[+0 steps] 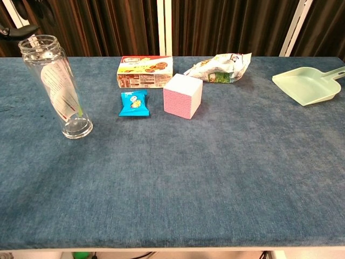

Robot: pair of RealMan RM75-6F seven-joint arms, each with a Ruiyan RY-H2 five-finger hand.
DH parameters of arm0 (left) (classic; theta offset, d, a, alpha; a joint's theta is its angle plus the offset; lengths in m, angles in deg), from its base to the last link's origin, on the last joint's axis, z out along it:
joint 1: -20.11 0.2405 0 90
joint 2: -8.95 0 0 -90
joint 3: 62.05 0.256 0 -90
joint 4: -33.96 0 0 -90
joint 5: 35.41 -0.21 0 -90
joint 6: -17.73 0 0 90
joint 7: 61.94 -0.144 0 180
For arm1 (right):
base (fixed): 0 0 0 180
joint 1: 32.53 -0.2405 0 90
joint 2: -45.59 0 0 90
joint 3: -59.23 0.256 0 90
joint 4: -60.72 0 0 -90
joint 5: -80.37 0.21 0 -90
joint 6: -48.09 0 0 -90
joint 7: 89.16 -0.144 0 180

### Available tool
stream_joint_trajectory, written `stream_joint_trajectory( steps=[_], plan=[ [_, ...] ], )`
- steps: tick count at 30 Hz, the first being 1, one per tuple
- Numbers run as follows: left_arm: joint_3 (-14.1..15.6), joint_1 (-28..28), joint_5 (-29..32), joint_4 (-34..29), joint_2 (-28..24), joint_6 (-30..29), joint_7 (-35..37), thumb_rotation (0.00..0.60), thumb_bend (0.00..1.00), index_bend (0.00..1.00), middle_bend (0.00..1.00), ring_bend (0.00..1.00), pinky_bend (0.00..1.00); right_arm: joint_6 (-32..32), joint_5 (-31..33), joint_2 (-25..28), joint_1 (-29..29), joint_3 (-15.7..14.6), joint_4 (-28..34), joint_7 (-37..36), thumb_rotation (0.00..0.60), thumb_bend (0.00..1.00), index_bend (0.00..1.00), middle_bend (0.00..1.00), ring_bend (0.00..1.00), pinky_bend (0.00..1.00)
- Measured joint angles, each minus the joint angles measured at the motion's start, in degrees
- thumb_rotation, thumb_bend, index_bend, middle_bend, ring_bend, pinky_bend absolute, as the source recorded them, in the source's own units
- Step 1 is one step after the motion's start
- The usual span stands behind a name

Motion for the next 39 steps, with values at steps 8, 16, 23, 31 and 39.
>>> stream_joint_trajectory(
  steps=[8,16,23,31,39],
  plan=[
    [0.4,0.93,-1.78,-0.65,-0.2,-2.15,0.44,0.391,0.18,0.32,0.31,0.27,0.33,-0.09,0.05,-0.15,0.01,-0.05,-0.15,-0.05,0.6,0.36,0.0,0.0,0.0,0.0],
    [1.45,2.07,-3.82,0.15,0.42,-3.7,1.98,0.294,0.12,0.43,0.22,0.15,0.31,0.0,0.02,-0.38,0.0,-0.02,-0.45,-0.1,0.6,0.36,0.0,0.0,0.0,0.0],
    [1.82,2.48,-5.2,1.06,1.01,-4.51,3.68,0.273,0.12,0.46,0.17,0.1,0.27,-0.02,0.07,-0.39,0.04,-0.04,-0.49,-0.03,0.6,0.36,0.0,0.0,0.0,0.0],
    [2.4,2.74,-5.57,2.18,1.5,-4.3,4.42,0.268,0.12,0.47,0.17,0.1,0.27,-0.1,0.03,-0.33,0.01,-0.11,-0.22,0.33,0.6,0.36,0.0,0.0,0.0,0.0],
    [2.8,3.06,-5.46,3.12,1.83,-4.08,5.4,0.274,0.12,0.48,0.17,0.1,0.27,-0.14,0.05,-0.23,0.03,-0.16,0.12,0.75,0.6,0.36,0.0,0.0,0.0,0.0]
  ],
)
